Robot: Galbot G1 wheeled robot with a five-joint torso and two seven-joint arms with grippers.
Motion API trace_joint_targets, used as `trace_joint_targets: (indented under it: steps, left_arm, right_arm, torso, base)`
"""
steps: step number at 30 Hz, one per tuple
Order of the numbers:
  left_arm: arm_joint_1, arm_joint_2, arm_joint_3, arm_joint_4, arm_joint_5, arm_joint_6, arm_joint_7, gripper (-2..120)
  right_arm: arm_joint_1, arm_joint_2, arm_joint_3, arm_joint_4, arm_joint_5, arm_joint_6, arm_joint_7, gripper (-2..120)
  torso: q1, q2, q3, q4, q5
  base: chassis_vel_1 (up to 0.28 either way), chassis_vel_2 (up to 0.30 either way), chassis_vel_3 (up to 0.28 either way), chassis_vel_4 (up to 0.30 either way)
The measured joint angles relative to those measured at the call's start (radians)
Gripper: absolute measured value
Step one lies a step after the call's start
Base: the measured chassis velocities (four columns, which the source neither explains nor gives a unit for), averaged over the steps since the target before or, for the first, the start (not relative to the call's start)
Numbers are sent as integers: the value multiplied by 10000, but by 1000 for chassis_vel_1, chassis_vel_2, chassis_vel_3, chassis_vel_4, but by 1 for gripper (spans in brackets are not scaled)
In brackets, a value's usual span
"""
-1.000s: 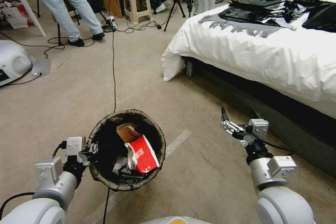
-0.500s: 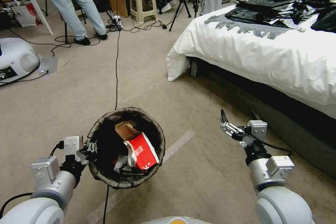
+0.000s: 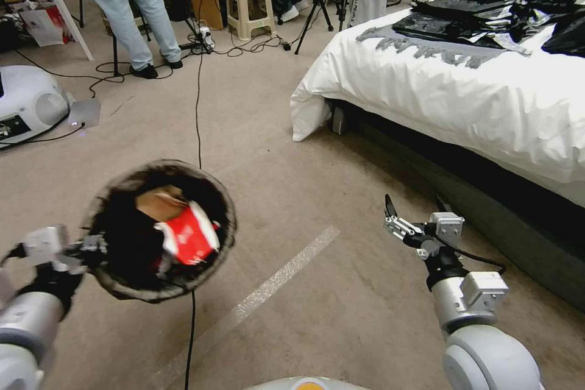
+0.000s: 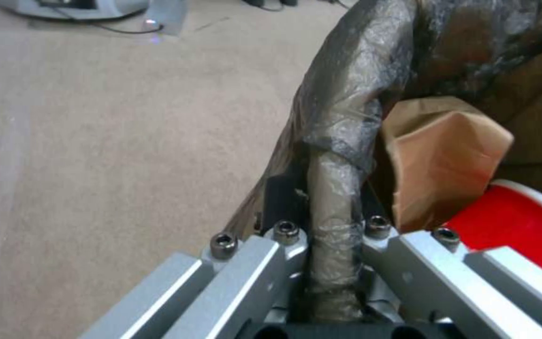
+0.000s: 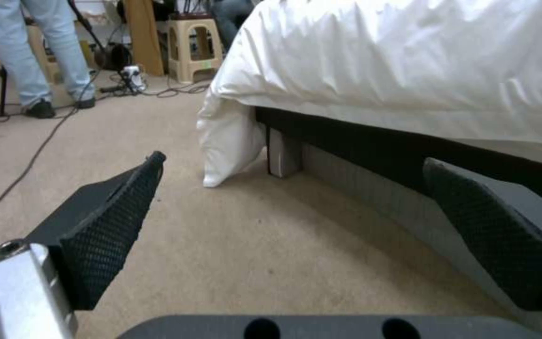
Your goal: Pick up the trash bin, then pick up the garbage from the floor and place it into the trash bin.
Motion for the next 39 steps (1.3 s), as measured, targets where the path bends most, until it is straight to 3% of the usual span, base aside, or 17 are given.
trace_joint_targets:
  steps: [3,6,15,24,35,39]
  left_arm:
    - [-65,0,-561,0,-1236,0,-536,1]
    - [-146,25,-761,0,-1778,0,-938,1]
    - [-152,-73,-1017,0,-1856,0,-1234,1]
    - [1,-355,-254,0,-1174,0,-1649,1]
    - [301,-626,1781,46,663,-5,-1790,1]
    - [245,-627,2027,390,916,-7,-1819,1]
  right_arm:
    - [3,9,-33,-47,-5,-12,16,100]
    - [2,10,-64,-63,-12,-20,20,100]
    - [1,13,-149,-86,-38,-40,34,100]
    - [57,39,-191,-146,-42,-45,63,100]
    - [34,145,-184,-209,-61,-27,104,100]
    - [10,159,-178,-211,-65,-13,116,100]
  torso:
    - [1,0,0,0,0]
    - [0,0,0,-2,0]
    - [0,0,0,-1,1]
    - [0,0,0,-1,2]
    - [0,0,0,-2,3]
    - [0,0,0,-1,2]
  base:
    - [0,0,0,0]
    - [0,0,0,0]
    - [0,0,0,0]
    - [0,0,0,0]
    - [0,0,0,0]
    - [0,0,0,0]
